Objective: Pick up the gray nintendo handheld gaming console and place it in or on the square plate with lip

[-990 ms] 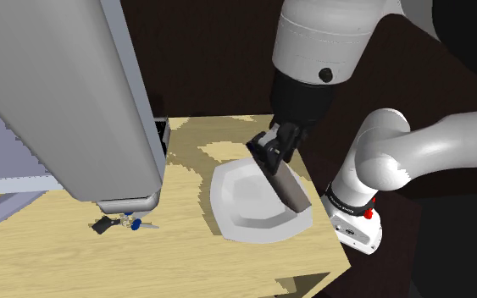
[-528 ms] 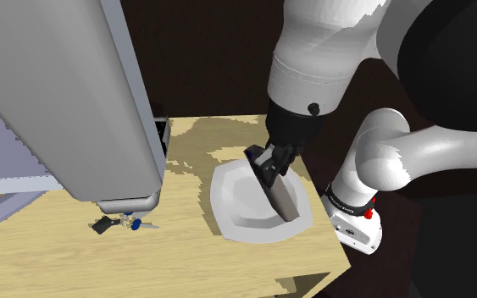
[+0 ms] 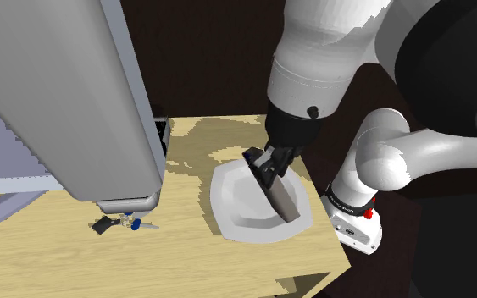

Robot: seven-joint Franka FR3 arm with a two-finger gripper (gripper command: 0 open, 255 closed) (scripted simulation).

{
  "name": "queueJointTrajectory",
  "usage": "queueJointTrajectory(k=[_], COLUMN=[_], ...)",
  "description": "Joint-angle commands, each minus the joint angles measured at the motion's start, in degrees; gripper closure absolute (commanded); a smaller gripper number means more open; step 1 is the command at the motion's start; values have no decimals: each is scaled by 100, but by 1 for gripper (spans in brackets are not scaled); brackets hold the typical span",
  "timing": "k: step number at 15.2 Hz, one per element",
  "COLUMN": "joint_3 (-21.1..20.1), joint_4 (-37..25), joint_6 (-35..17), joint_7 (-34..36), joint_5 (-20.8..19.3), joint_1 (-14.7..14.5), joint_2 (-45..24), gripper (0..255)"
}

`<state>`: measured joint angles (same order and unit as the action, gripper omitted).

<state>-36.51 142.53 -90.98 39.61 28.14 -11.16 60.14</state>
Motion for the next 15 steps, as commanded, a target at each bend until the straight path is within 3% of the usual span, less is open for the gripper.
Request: queueJointTrajectory(k=[1,6,10,15], joint_3=[-19,-20,253,254], joint_4=[40,27,-741,-741], joint_6=[13,28,617,617], joint_7=[-2,9,79,80], joint_5=[3,6,-259,-259], joint_1=[-3,-7,115,114], joint_2=[-14,-10,-195,-195], gripper=[0,0,0,0])
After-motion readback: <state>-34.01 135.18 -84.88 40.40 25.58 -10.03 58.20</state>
